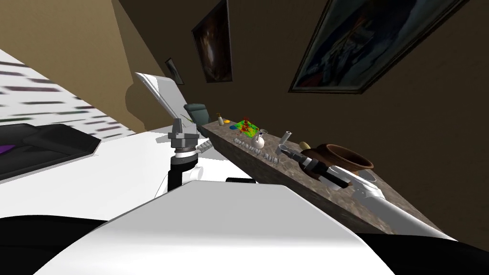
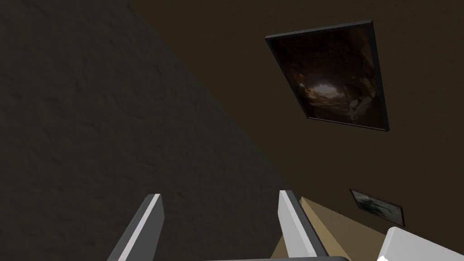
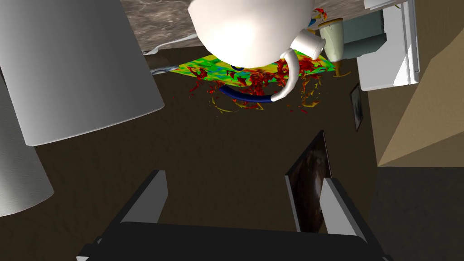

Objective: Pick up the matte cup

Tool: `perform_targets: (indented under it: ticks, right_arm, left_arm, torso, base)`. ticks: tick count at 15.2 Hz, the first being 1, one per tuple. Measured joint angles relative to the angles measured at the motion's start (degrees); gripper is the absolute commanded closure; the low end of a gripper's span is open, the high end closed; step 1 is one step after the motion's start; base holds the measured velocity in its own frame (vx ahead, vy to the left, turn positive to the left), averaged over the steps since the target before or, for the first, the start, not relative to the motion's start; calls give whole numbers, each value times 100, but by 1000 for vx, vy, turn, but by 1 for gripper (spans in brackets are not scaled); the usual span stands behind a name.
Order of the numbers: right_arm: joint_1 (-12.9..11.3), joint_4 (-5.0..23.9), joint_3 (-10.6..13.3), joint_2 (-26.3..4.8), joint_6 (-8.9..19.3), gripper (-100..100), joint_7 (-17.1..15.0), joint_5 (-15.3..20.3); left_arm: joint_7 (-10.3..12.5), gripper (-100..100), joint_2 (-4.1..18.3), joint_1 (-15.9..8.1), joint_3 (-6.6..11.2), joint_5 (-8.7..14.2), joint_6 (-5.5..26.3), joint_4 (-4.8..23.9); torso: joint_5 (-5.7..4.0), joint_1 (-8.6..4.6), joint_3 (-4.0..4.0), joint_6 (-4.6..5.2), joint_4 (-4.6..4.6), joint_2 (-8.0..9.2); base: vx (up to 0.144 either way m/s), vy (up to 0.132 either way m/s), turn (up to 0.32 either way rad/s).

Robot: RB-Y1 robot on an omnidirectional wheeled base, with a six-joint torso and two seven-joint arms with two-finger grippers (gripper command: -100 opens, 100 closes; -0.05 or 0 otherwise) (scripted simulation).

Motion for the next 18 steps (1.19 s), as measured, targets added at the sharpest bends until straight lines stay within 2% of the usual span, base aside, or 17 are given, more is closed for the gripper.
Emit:
perform_targets:
  ticks: [3, 5, 10, 11, 16, 18]
  right_arm:
    - [2, 307, 88, -352, -116, -100, 27, 133]
    - [-52, 639, 218, -602, -224, -100, 37, 273]
    - [157, 981, 351, -1179, -284, -100, 84, 515]
    - [103, 1123, 468, -1300, -311, -100, 72, 612]
    - [308, 1622, 740, -1906, -473, -100, 107, 925]
    - [272, 1827, 933, -2121, -523, -100, 49, 1094]
  left_arm:
    - [0, 0, 0, 0, 0, 0, 0, 0]
    - [0, 0, 0, 0, 0, 0, 0, 0]
    - [0, 0, 0, 0, 0, 0, 0, 0]
    - [0, 0, 0, 0, 0, 0, 0, 0]
    - [0, 0, 0, 0, 0, 0, 0, 0]
    - [0, 0, 0, 0, 0, 0, 0, 0]
  torso:
    - [-1, -9, 6, 1, 2, 11]
    - [-2, -7, 3, 0, 1, 6]
    - [-1, -2, 5, 1, 2, 9]
    - [0, 5, 5, -2, 2, 10]
    - [1, 4, 9, 1, 4, 16]
    - [0, 2, 6, 1, 2, 11]
  base:
    - [60, 74, 136]
    - [61, 70, 91]
    - [63, 88, 133]
    - [51, 104, 114]
    - [61, 91, 123]
    - [61, 74, 80]
